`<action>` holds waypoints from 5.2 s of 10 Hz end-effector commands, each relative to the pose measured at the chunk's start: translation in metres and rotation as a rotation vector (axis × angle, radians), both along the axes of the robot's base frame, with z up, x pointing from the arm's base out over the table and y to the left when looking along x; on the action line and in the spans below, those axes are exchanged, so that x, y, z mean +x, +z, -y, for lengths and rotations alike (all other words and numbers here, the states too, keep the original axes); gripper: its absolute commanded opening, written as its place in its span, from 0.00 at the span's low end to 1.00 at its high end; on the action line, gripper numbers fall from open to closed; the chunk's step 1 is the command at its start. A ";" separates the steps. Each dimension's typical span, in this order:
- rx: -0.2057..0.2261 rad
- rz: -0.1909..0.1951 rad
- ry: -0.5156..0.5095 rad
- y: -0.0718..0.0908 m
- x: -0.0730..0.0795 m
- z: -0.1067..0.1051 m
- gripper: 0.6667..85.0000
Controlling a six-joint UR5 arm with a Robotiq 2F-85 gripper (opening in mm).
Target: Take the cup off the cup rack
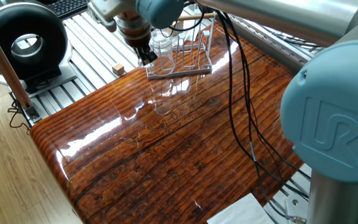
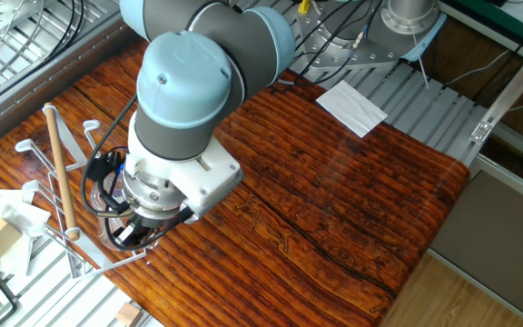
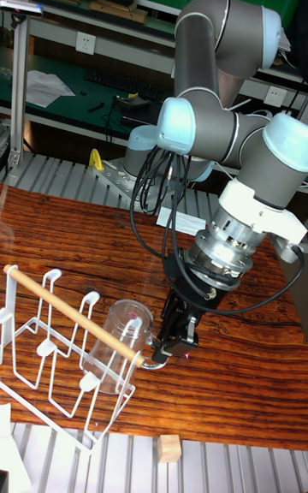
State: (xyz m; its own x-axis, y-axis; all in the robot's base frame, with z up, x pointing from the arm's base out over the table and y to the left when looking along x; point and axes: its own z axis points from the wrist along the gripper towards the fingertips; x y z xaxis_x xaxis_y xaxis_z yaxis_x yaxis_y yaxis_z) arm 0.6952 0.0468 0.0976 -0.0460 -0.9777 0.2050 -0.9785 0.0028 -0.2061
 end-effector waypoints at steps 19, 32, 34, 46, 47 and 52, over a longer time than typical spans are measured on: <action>-0.101 -0.056 -0.081 0.092 -0.009 0.032 0.01; -0.007 -0.104 -0.228 0.087 -0.021 0.024 0.01; -0.011 -0.108 -0.229 0.089 -0.023 0.025 0.01; 0.049 -0.084 -0.221 0.083 -0.009 0.015 0.01; 0.063 -0.081 -0.219 0.082 -0.008 0.012 0.01; 0.092 -0.153 -0.269 0.080 -0.028 0.003 0.01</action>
